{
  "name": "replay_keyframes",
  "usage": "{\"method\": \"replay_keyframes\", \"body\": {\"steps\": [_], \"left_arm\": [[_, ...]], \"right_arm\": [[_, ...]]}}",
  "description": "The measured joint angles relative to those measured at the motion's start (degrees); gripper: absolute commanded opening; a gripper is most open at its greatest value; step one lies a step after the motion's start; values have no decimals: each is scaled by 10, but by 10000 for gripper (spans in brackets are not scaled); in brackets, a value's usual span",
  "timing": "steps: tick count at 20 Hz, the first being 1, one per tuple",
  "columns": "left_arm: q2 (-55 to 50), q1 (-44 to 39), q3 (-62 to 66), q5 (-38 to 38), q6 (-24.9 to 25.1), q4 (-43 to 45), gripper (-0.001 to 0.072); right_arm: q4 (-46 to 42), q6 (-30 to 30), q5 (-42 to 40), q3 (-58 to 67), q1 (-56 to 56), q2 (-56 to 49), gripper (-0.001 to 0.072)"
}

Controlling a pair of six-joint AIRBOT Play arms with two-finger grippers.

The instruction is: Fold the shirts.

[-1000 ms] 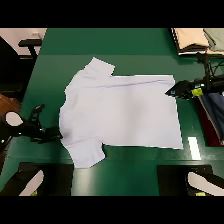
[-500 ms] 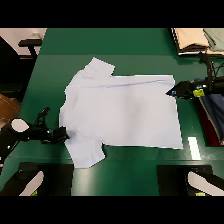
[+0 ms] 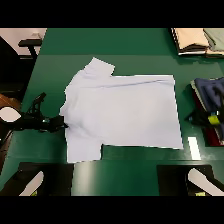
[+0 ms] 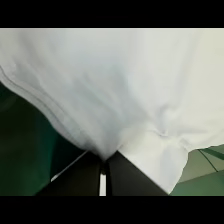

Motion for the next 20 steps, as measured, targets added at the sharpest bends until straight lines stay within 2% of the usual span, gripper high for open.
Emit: {"method": "replay_keyframes", "body": {"steps": [4, 5, 8, 11, 13, 14, 17, 20], "left_arm": [[0, 0, 9, 1, 2, -1, 24], [0, 0, 10, 2, 2, -1, 24], [0, 0, 12, 3, 2, -2, 25], [0, 0, 12, 4, 4, -2, 24], [0, 0, 12, 3, 6, -2, 24], [0, 0, 14, 0, 7, -2, 23], [0, 0, 36, -14, 12, -2, 23], [0, 0, 101, -34, 15, -1, 23]], "right_arm": [[-34, 3, -30, -91, -58, 7, 494], [-36, 4, -34, -106, -59, 8, 446], [-34, 13, -31, -140, -43, 10, 442], [-41, 22, -33, -158, -4, 11, 228], [-45, 25, -38, -163, 28, 10, 45], [-46, 26, -40, -164, 44, 10, 16], [-42, 28, -40, -144, 89, 9, 16], [-30, 31, -28, -71, 127, 33, 15]]}}
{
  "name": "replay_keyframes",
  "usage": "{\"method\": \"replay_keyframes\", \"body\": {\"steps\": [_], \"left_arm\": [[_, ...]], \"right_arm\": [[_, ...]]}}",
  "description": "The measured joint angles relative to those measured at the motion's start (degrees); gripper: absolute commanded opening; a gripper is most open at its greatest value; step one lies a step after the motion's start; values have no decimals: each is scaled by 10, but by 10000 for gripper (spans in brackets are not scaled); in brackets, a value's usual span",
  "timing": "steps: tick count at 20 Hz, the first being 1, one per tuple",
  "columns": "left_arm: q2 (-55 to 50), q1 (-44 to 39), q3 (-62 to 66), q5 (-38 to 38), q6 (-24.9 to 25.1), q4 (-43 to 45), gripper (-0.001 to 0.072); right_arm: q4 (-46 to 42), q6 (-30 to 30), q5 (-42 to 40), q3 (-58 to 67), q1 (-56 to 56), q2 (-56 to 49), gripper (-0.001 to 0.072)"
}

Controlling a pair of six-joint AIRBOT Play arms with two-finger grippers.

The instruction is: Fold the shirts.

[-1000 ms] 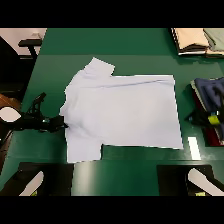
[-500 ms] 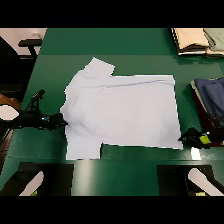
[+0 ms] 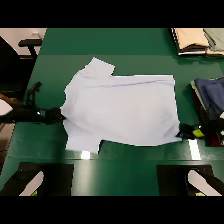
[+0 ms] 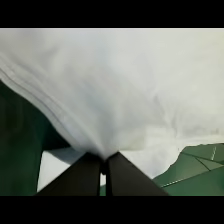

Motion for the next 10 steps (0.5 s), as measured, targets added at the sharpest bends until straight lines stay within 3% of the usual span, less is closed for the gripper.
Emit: {"method": "replay_keyframes", "body": {"steps": [10], "left_arm": [[1, 0, 508, -58, 2, 3, 24]], "right_arm": [[7, 8, -18, 463, 42, 123, 15]]}}
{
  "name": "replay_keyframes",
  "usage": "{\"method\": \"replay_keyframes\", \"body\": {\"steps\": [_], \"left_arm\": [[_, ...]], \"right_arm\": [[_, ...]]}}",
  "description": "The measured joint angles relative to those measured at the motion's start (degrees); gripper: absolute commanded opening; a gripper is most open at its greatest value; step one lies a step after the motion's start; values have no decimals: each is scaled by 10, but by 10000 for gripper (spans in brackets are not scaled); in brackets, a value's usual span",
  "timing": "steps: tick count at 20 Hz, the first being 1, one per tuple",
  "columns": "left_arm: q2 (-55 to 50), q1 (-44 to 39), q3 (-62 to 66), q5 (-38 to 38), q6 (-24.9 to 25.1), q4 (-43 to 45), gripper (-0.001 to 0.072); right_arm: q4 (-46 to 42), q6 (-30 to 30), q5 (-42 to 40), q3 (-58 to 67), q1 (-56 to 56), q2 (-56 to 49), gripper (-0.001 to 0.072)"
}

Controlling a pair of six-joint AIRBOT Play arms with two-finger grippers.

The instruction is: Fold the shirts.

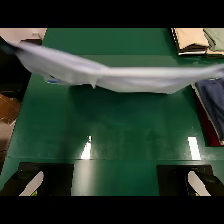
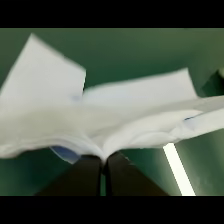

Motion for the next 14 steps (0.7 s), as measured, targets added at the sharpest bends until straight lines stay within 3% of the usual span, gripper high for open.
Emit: {"method": "replay_keyframes", "body": {"steps": [7, 10, 14], "left_arm": [[1, 0, 287, 4, -25, -6, 22], [0, 0, 305, 10, -39, -12, 22], [-12, 0, 212, 11, -45, -4, 23]], "right_arm": [[-43, 35, 10, 251, 2, 8, 14], [-70, 50, 49, 332, 2, -15, 13], [-82, 68, 107, 343, 2, -75, 13]]}}
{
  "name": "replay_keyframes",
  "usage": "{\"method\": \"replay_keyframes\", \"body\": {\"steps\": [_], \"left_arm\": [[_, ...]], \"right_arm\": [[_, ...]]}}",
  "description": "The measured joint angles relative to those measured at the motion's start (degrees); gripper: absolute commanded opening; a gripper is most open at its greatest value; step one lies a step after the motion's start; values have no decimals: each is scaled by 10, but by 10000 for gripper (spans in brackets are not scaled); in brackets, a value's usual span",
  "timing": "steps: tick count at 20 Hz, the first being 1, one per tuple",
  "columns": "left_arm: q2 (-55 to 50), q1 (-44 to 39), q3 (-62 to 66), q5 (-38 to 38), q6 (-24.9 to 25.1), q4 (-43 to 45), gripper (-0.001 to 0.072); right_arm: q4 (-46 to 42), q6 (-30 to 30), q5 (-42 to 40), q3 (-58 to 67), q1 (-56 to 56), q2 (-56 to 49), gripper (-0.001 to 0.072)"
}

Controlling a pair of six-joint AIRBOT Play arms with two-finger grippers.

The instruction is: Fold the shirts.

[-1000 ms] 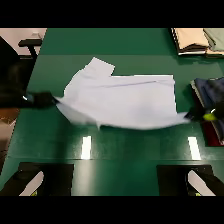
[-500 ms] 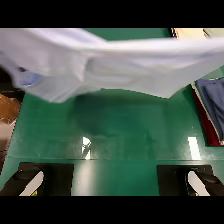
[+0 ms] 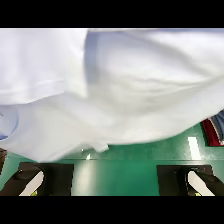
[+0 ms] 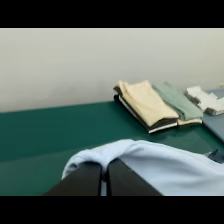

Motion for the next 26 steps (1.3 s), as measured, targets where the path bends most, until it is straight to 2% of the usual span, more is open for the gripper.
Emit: {"method": "replay_keyframes", "body": {"steps": [5, 10, 13, 17, 21, 26], "left_arm": [[-79, 0, -189, -12, 11, 16, 23], [-238, 0, -318, 23, 36, 17, 23], [-335, 0, -331, 75, 54, 0, 23], [-422, 0, -289, 121, 70, -11, 24], [-449, 0, -251, 109, 85, -5, 23], [-457, 0, -274, 35, 93, 31, 24]], "right_arm": [[-5, 10, 30, -136, 0, -113, 13], [-6, 11, 15, -221, 19, -278, 13], [-7, 12, -16, -197, 39, -374, 13], [-6, 12, -38, -99, 53, -468, 14], [-7, 12, -47, -52, 53, -489, 14], [-17, 11, -68, -152, 45, -440, 15]]}}
